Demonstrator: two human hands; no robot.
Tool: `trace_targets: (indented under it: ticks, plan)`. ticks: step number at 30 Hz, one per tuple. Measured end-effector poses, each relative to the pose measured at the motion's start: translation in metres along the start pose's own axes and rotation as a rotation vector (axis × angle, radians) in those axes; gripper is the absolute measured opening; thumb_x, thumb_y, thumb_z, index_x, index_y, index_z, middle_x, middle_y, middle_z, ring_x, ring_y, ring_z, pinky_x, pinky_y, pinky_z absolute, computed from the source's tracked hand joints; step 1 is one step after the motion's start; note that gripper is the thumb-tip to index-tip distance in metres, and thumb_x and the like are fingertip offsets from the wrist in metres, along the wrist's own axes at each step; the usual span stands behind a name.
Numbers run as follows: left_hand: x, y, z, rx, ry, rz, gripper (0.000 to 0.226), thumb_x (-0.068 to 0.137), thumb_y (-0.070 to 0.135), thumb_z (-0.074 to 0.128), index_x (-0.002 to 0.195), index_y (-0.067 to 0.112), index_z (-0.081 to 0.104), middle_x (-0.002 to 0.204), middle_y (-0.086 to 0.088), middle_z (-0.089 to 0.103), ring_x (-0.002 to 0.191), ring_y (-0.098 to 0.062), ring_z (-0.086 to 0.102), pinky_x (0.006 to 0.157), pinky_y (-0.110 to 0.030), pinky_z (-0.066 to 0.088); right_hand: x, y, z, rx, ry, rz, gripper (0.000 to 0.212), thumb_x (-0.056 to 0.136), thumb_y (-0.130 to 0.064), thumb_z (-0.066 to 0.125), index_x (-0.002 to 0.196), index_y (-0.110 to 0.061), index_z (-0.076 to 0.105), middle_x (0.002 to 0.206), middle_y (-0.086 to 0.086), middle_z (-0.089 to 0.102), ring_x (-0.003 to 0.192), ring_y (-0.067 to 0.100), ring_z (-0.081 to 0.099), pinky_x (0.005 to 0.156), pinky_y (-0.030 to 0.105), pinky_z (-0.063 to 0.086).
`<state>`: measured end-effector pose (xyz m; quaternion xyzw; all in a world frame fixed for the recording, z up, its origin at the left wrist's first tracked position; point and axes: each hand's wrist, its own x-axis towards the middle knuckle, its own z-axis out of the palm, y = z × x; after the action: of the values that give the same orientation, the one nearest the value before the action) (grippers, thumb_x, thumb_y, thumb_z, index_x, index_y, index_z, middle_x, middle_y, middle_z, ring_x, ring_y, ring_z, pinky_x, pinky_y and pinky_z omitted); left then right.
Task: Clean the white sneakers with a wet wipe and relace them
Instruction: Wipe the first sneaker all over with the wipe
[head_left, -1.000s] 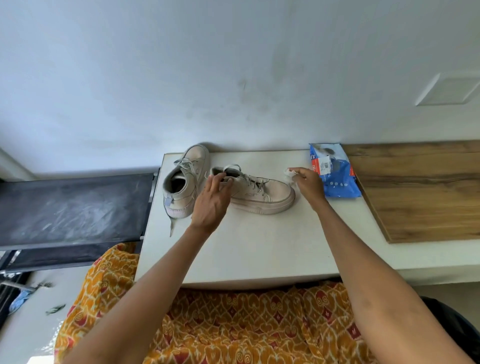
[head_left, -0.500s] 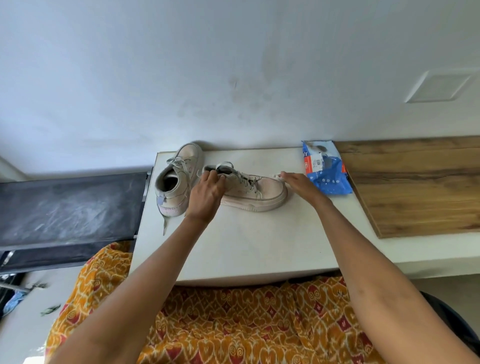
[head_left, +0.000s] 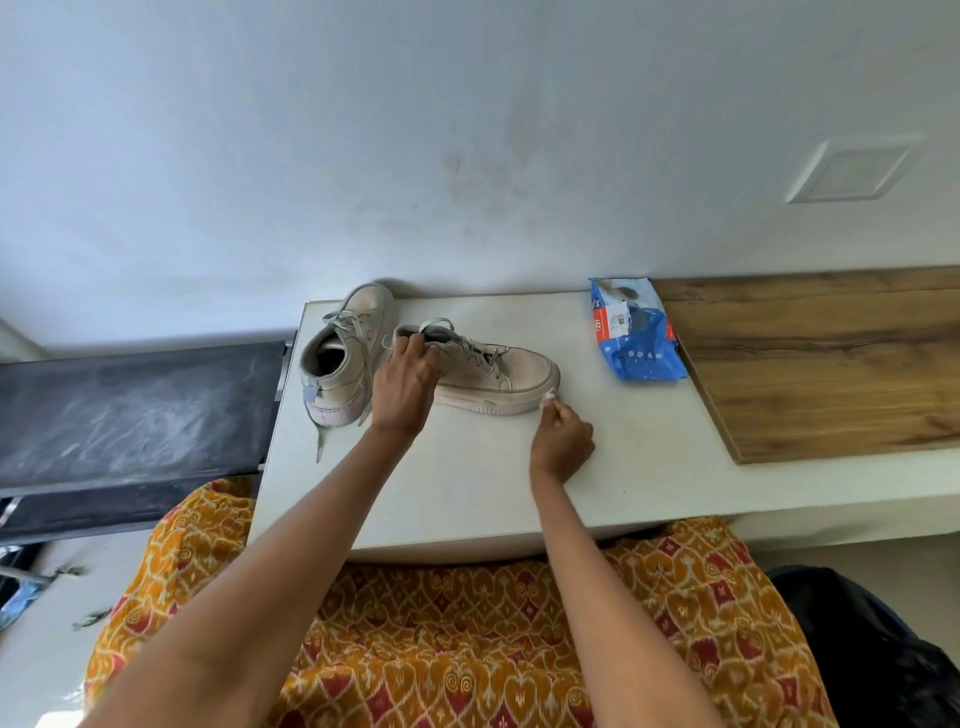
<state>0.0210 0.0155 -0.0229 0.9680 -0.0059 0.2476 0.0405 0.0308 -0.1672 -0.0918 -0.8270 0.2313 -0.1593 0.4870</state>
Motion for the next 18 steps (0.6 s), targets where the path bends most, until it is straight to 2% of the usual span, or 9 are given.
trace_targets:
  ticks: [5, 7, 10, 12, 15, 18]
  plan:
    - [-0.004, -0.003, 0.001, 0.005, 0.014, 0.012, 0.020, 0.068, 0.005, 0.079, 0.078, 0.009, 0.062, 0.078, -0.008, 0.055, 0.076, -0.029, 0.058, 0.037, -0.028, 0.039, -0.026, -0.004, 0.005, -0.007, -0.024, -0.059, 0.021, 0.084, -0.030, 0.062, 0.092, -0.017, 0.076, 0.078, 0.011, 0.073, 0.072, 0.026, 0.067, 0.071, 0.032, 0.052]
    - [-0.005, -0.003, 0.000, 0.011, 0.014, 0.019, 0.019, 0.070, 0.007, 0.078, 0.079, 0.010, 0.062, 0.078, -0.008, 0.055, 0.075, -0.028, 0.057, 0.037, -0.028, 0.039, -0.023, -0.012, 0.001, 0.029, 0.018, -0.057, 0.020, 0.085, -0.027, 0.062, 0.092, -0.015, 0.075, 0.084, 0.008, 0.073, 0.080, 0.027, 0.065, 0.075, 0.033, 0.047]
    - [-0.008, -0.003, -0.003, -0.003, 0.033, 0.035, 0.016, 0.072, 0.005, 0.075, 0.080, 0.009, 0.061, 0.076, -0.008, 0.053, 0.071, -0.028, 0.055, 0.039, -0.029, 0.041, 0.004, -0.036, -0.008, -0.020, 0.109, -0.148, 0.016, 0.087, -0.023, 0.061, 0.092, -0.013, 0.071, 0.095, 0.006, 0.069, 0.093, 0.027, 0.054, 0.077, 0.035, 0.038]
    - [-0.010, -0.003, -0.005, -0.023, 0.053, 0.045, 0.015, 0.073, 0.003, 0.073, 0.082, 0.008, 0.061, 0.076, -0.009, 0.053, 0.070, -0.028, 0.054, 0.039, -0.030, 0.041, 0.031, -0.048, -0.012, -0.106, 0.067, -0.244, 0.017, 0.088, -0.022, 0.058, 0.093, -0.010, 0.070, 0.103, 0.006, 0.066, 0.099, 0.028, 0.052, 0.078, 0.036, 0.039]
    - [-0.011, -0.004, -0.005, -0.070, 0.067, 0.032, 0.015, 0.074, 0.001, 0.071, 0.082, 0.008, 0.060, 0.076, -0.010, 0.053, 0.070, -0.030, 0.053, 0.038, -0.030, 0.038, 0.054, -0.048, -0.011, -0.354, -0.096, -0.393, 0.027, 0.092, -0.028, 0.052, 0.092, -0.008, 0.070, 0.098, 0.011, 0.069, 0.094, 0.032, 0.054, 0.073, 0.038, 0.042]
    - [-0.008, -0.006, 0.001, -0.118, 0.051, 0.030, 0.014, 0.076, 0.000, 0.070, 0.079, 0.009, 0.060, 0.079, -0.010, 0.053, 0.077, -0.031, 0.054, 0.037, -0.030, 0.040, 0.042, -0.035, -0.011, -0.434, -0.061, -0.496, 0.024, 0.088, -0.031, 0.060, 0.092, -0.011, 0.071, 0.091, 0.010, 0.069, 0.085, 0.032, 0.055, 0.068, 0.036, 0.042]
